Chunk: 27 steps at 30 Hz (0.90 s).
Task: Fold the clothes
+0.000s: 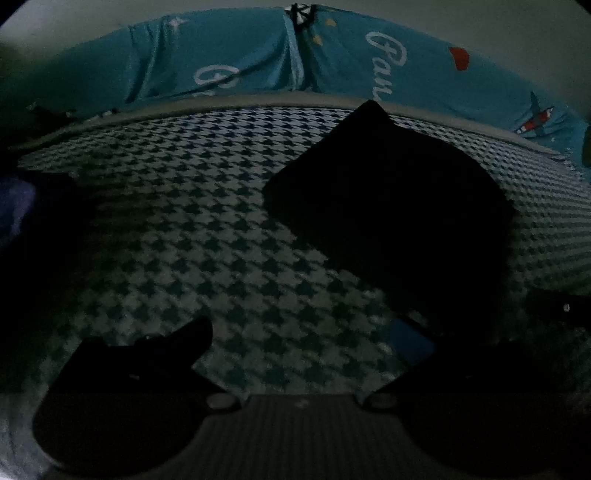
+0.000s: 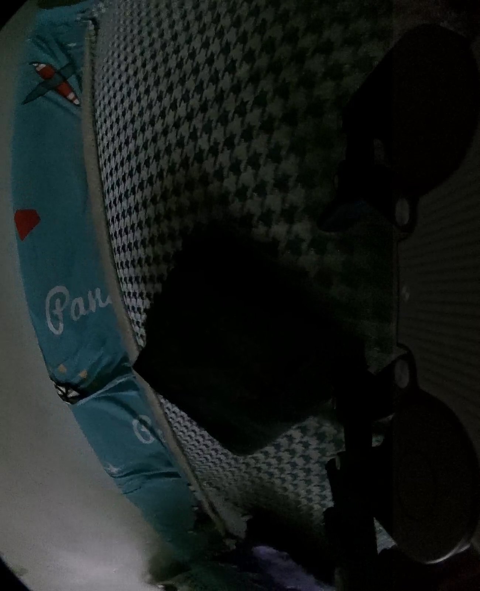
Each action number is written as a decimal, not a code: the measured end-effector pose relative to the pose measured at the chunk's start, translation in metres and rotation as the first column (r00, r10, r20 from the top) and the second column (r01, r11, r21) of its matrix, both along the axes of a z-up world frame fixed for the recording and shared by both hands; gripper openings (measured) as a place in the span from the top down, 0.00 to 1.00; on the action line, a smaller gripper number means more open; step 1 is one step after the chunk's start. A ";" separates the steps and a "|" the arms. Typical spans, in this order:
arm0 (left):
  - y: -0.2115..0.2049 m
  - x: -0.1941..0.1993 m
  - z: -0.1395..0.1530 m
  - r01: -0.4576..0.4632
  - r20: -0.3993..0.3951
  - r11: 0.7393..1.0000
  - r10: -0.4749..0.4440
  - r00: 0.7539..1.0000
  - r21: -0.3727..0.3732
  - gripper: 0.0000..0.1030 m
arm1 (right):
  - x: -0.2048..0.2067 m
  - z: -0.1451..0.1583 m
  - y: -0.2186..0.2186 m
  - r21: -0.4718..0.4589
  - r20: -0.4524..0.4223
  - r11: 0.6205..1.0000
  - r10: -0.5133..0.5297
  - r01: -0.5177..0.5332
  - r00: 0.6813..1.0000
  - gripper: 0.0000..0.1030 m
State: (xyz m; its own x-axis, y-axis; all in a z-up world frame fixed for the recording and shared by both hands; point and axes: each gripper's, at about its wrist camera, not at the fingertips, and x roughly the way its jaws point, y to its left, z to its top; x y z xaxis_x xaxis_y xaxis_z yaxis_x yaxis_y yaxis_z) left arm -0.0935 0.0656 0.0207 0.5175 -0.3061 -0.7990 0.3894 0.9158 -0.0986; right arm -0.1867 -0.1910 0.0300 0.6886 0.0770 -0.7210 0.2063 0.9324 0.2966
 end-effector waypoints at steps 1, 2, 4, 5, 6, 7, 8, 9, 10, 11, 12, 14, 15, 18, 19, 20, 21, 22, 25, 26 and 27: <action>0.000 0.005 -0.001 0.003 -0.005 1.000 -0.003 1.000 -0.007 0.00 | 0.002 -0.001 -0.004 0.014 0.003 1.000 -0.006 0.006 1.000 0.29; -0.001 0.010 -0.002 0.004 -0.009 1.000 -0.004 1.000 -0.014 0.00 | 0.005 -0.001 -0.008 0.026 0.004 1.000 -0.016 0.016 1.000 0.29; -0.001 0.020 -0.003 0.012 -0.012 1.000 -0.012 1.000 -0.029 0.00 | 0.012 -0.003 -0.017 0.048 0.003 0.998 -0.028 0.028 1.000 0.29; -0.001 0.025 -0.004 0.019 -0.010 0.999 -0.020 1.000 -0.034 0.00 | 0.017 -0.005 -0.021 0.063 -0.001 0.998 -0.031 0.031 1.000 0.29; -0.002 0.030 -0.005 0.025 -0.008 0.999 -0.025 1.000 -0.032 0.00 | 0.021 -0.006 -0.024 0.077 -0.003 0.996 -0.034 0.035 0.999 0.29; -0.002 0.035 -0.006 0.029 -0.007 0.999 -0.029 1.000 -0.031 0.00 | 0.025 -0.007 -0.027 0.089 -0.002 0.995 -0.040 0.040 0.999 0.29; -0.002 0.040 -0.008 0.026 -0.012 0.999 -0.027 1.000 -0.030 0.00 | 0.029 -0.008 -0.030 0.098 0.001 0.994 -0.045 0.044 0.999 0.29; -0.001 0.045 -0.010 0.021 -0.019 0.999 -0.022 1.000 -0.037 0.00 | 0.033 -0.009 -0.033 0.099 0.005 0.994 -0.043 0.043 0.999 0.29; 0.001 0.050 -0.011 0.017 -0.027 0.999 -0.018 0.999 -0.049 0.00 | 0.038 -0.010 -0.034 0.094 0.005 0.995 -0.038 0.038 0.999 0.29; 0.002 0.056 -0.013 0.013 -0.038 0.998 -0.015 0.999 -0.064 0.00 | 0.043 -0.011 -0.035 0.089 0.006 0.995 -0.033 0.033 0.999 0.29; 0.003 0.060 -0.015 0.009 -0.050 0.997 -0.013 0.999 -0.075 0.00 | 0.048 -0.012 -0.036 0.085 0.007 0.996 -0.029 0.028 1.000 0.29; 0.004 0.070 -0.019 0.001 -0.073 0.995 -0.008 0.997 -0.096 0.00 | 0.057 -0.016 -0.038 0.084 0.011 0.996 -0.020 0.019 1.000 0.29; 0.005 0.074 -0.021 -0.003 -0.082 0.994 -0.005 0.997 -0.106 0.00 | 0.062 -0.019 -0.039 0.083 0.006 0.996 -0.015 0.014 1.000 0.29; 0.002 0.082 -0.023 0.005 -0.073 0.995 -0.013 0.997 -0.104 0.00 | 0.074 -0.024 -0.044 0.089 0.001 0.996 -0.014 0.014 1.000 0.29; 0.000 0.085 -0.023 0.012 -0.070 0.995 -0.019 0.997 -0.101 0.00 | 0.076 -0.025 -0.045 0.089 0.005 0.996 -0.009 0.009 1.000 0.29; -0.001 0.087 -0.023 0.018 -0.068 0.995 -0.025 0.997 -0.099 0.00 | 0.078 -0.025 -0.045 0.089 0.010 0.996 -0.005 0.004 1.000 0.28; -0.003 0.089 -0.024 0.025 -0.065 0.995 -0.031 0.997 -0.098 0.00 | 0.080 -0.025 -0.046 0.088 0.014 0.996 0.001 -0.002 1.000 0.28; -0.005 0.091 -0.025 0.030 -0.062 0.995 -0.037 0.997 -0.097 0.00 | 0.082 -0.026 -0.047 0.085 0.018 0.996 0.006 -0.008 1.000 0.28; -0.010 0.096 -0.027 0.048 -0.050 0.995 -0.053 0.997 -0.090 0.00 | 0.086 -0.028 -0.048 0.085 0.035 0.996 0.019 -0.021 0.999 0.28; -0.013 0.097 -0.028 0.056 -0.044 0.995 -0.060 0.997 -0.085 0.00 | 0.089 -0.029 -0.048 0.083 0.041 0.996 0.025 -0.029 0.999 0.28; -0.015 0.098 -0.028 0.064 -0.039 0.995 -0.068 0.997 -0.081 0.00 | 0.091 -0.029 -0.049 0.080 0.047 0.996 0.032 -0.036 0.998 0.28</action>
State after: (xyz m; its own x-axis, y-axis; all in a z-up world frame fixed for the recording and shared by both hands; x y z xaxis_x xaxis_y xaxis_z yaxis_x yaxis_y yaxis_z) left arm 0.0048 0.0505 -0.0077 0.4610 -0.4017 -0.7913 0.4428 0.8769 -0.1872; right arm -0.0959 -0.2395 0.0007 0.7163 0.1577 -0.6797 0.1598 0.9111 0.3799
